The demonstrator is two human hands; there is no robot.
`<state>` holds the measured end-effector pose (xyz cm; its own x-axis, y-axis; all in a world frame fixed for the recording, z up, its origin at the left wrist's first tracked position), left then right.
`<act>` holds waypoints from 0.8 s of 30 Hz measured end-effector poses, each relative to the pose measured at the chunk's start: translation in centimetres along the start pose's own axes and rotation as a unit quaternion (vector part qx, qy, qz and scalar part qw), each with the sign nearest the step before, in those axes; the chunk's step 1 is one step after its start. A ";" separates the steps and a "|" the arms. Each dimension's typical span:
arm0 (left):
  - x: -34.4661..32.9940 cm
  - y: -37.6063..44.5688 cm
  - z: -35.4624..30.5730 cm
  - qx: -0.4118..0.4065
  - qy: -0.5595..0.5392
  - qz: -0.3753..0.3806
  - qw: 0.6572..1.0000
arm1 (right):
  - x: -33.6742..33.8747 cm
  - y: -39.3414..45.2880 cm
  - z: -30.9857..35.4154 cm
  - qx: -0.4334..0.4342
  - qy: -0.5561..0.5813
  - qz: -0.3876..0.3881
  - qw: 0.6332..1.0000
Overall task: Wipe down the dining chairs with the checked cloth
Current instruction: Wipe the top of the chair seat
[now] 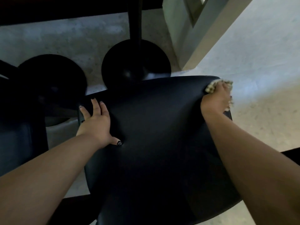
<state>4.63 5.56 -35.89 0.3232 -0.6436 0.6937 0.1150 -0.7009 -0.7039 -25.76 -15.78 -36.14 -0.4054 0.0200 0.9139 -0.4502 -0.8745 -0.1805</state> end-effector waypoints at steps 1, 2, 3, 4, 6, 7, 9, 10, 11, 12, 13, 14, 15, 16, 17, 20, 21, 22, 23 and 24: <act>0.0 0.0 0.0 0.000 -0.003 -0.002 1.000 | -0.7 -1.5 1.2 0.043 -0.002 0.010 0.999; 0.0 0.0 0.0 0.000 -0.006 -0.003 1.000 | -1.9 -3.8 2.5 0.119 0.001 0.039 0.992; 0.0 -0.1 0.0 -0.001 -0.008 -0.005 1.000 | -3.3 -6.9 3.5 0.218 0.001 0.076 0.973; 0.0 -0.1 0.1 -0.001 -0.011 -0.007 1.000 | -4.5 -10.0 4.0 0.310 -0.007 0.106 0.945; 0.0 -0.4 0.3 -0.004 -0.011 -0.010 1.000 | -5.5 -13.6 3.4 0.437 -0.059 0.156 0.884; 0.1 -0.5 0.3 -0.006 -0.007 -0.012 1.000 | -5.0 -13.5 3.1 0.479 -0.087 0.163 0.858; 0.3 -0.5 0.4 -0.013 0.004 -0.014 1.000 | -3.2 -9.0 1.8 0.437 -0.110 0.147 0.881; 0.4 -0.5 0.5 -0.017 0.011 -0.012 1.000 | -2.0 -5.7 0.6 0.345 -0.113 0.116 0.925; 0.5 -0.4 0.5 -0.020 0.019 -0.009 1.000 | -0.6 -2.4 -1.0 0.230 -0.101 0.079 0.965; 0.5 -0.3 0.5 -0.024 0.027 -0.005 0.999 | 0.6 -0.2 -2.5 0.126 -0.075 0.057 0.988; 0.5 -0.3 0.5 -0.030 0.037 0.003 0.999 | 1.2 0.4 -3.5 0.060 -0.057 0.041 0.996; 0.6 -0.3 0.6 -0.039 0.051 0.013 0.998 | 1.2 -0.2 -3.8 0.029 -0.048 0.029 0.998; 0.8 -0.4 0.8 -0.051 0.066 0.019 0.996 | 0.7 -1.5 -3.4 0.023 -0.037 0.019 0.999; 1.1 -0.5 1.3 -0.063 0.074 0.020 0.995 | 0.0 -3.6 -2.4 0.045 -0.024 0.019 0.999; 1.4 -0.7 2.1 -0.075 0.069 0.017 0.995 | -1.2 -6.4 -1.0 0.096 -0.020 0.030 0.995; 2.0 -1.6 4.9 -0.103 -0.019 -0.013 0.994 | -5.0 -19.1 1.9 0.360 -0.034 0.136 0.923; 1.9 -1.9 5.6 -0.108 -0.046 -0.025 0.993 | -5.9 -23.5 2.0 0.453 -0.030 0.170 0.875; 1.6 -2.0 6.2 -0.110 -0.062 -0.029 0.992 | -6.3 -26.6 1.9 0.537 -0.053 0.207 0.816; 1.4 -2.1 6.5 -0.112 -0.066 -0.030 0.991 | -7.1 -27.6 1.3 0.614 -0.095 0.229 0.749; 1.2 -1.9 6.6 -0.115 -0.059 -0.030 0.991 | -7.2 -26.6 1.1 0.662 -0.104 0.238 0.703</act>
<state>10.98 8.16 -34.69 0.4310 -0.5681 0.7011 -0.0750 -0.7968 -0.5995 -9.99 6.87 -37.54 -0.0717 -0.3787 0.9227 0.8880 -0.4455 -0.1139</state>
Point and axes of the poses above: each hand's wrist, its own y-axis towards the middle knuckle, its own x-axis out of the back of the hand, z = x × y, the point moved 6 cm from there along y, towards the middle knuckle, and after that the axes turned 14 degrees about -x, right-handed, at the moved point
